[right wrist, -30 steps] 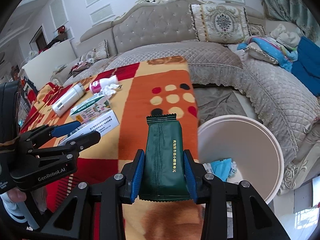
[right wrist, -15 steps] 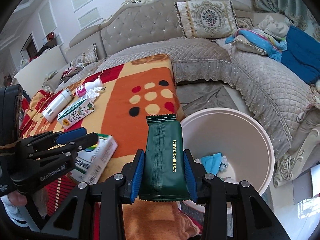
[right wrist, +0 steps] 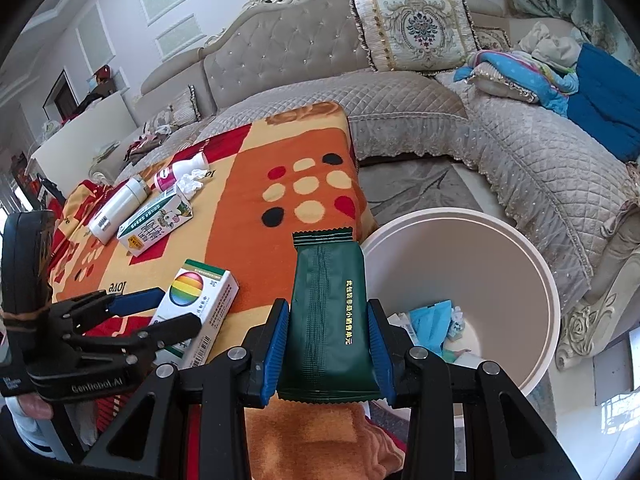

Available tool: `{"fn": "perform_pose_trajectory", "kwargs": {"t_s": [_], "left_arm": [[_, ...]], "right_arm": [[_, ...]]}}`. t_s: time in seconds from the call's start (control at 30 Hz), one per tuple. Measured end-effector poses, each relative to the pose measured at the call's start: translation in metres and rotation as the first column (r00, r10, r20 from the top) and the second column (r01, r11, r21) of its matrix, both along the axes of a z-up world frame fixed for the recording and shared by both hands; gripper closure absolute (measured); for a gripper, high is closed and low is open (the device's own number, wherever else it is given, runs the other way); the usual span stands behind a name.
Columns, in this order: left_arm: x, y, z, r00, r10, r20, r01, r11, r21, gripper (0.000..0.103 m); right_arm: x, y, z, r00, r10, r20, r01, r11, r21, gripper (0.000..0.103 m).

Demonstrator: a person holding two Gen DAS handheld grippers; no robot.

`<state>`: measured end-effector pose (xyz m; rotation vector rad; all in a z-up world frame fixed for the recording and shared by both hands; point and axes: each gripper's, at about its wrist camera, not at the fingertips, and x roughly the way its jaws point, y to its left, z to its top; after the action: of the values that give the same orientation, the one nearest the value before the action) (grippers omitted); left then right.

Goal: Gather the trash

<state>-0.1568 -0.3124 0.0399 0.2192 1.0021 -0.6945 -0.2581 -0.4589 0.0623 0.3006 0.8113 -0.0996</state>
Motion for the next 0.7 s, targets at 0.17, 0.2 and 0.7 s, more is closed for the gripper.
{"fn": "perform_pose_trajectory", "kwargs": {"t_s": [0.17, 0.2, 0.7], "left_arm": [[-0.006, -0.011, -0.012, 0.999, -0.024, -0.023, 0.024, 0.999, 0.033, 0.034], [-0.006, -0.01, -0.013, 1.0, -0.017, -0.017, 0.017, 0.999, 0.031, 0.034], [-0.008, -0.023, 0.015, 0.998, -0.06, 0.002, 0.06, 0.997, -0.056, 0.078]], "right_arm": [[0.0, 0.0, -0.001, 1.0, 0.001, -0.004, -0.001, 1.0, 0.002, 0.066], [-0.001, 0.0, -0.001, 1.0, 0.001, -0.004, -0.001, 1.0, 0.002, 0.066], [-0.007, -0.013, -0.001, 1.0, -0.026, 0.001, 0.026, 1.0, 0.004, 0.066]]}}
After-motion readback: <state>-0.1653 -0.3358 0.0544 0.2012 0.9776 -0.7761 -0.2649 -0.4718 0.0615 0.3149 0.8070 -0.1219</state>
